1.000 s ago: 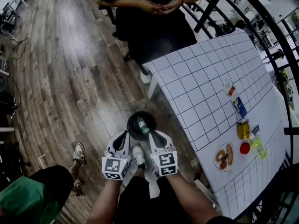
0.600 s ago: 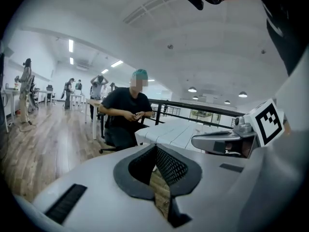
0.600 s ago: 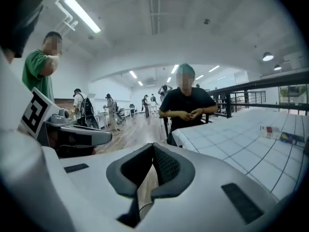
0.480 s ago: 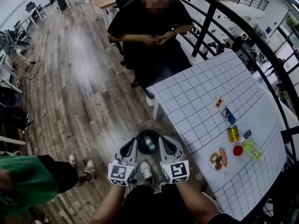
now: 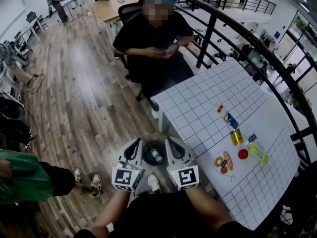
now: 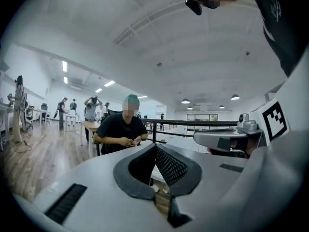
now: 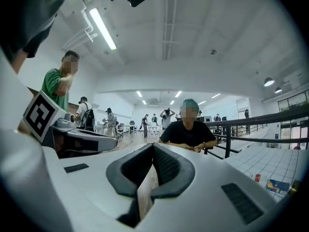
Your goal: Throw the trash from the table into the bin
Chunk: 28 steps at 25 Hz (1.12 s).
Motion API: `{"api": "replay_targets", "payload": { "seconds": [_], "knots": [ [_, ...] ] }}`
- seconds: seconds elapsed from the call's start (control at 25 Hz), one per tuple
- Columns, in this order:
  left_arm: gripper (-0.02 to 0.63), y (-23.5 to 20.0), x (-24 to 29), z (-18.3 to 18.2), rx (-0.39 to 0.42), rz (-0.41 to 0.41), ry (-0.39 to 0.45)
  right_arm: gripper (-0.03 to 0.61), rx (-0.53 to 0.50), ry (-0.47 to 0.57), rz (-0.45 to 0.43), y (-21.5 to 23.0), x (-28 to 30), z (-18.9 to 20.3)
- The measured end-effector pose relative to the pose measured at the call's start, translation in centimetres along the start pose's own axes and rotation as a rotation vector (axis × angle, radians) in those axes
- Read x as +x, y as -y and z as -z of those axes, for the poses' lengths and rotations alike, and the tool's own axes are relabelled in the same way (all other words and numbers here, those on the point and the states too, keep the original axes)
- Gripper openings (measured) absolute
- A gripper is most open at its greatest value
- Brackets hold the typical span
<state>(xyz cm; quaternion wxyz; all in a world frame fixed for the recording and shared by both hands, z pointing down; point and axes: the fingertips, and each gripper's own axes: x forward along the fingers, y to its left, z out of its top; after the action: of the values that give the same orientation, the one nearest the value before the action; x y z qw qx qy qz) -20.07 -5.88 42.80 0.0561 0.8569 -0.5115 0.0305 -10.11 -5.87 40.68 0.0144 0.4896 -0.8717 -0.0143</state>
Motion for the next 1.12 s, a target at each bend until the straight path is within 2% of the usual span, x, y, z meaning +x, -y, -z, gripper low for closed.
{"api": "replay_targets", "payload": {
  "seconds": [0.16, 0.32, 0.72, 0.96, 1.12],
  "knots": [
    [0.021, 1.1, 0.3, -2.2, 0.029, 0.002, 0.023, 0.025, -0.027, 0.017, 0.001, 0.3, -0.9, -1.6],
    [0.023, 2.8, 1.3, -3.6, 0.044, 0.041, 0.050, 0.025, -0.025, 0.062, 0.029, 1.7, -1.6, -2.7],
    [0.021, 10.0, 4.6, -3.6, 0.045, 0.188, 0.019, 0.025, 0.002, 0.017, 0.107, 7.2, -5.2, -2.3],
    [0.023, 16.5, 7.5, -3.8, 0.070, 0.325, 0.001, 0.025, -0.006, 0.009, 0.233, 12.7, -10.0, -2.3],
    [0.022, 22.3, 9.1, -3.4, 0.063, 0.450, -0.006, 0.025, 0.010, -0.013, 0.358, 16.6, -15.2, -0.9]
  ]
}}
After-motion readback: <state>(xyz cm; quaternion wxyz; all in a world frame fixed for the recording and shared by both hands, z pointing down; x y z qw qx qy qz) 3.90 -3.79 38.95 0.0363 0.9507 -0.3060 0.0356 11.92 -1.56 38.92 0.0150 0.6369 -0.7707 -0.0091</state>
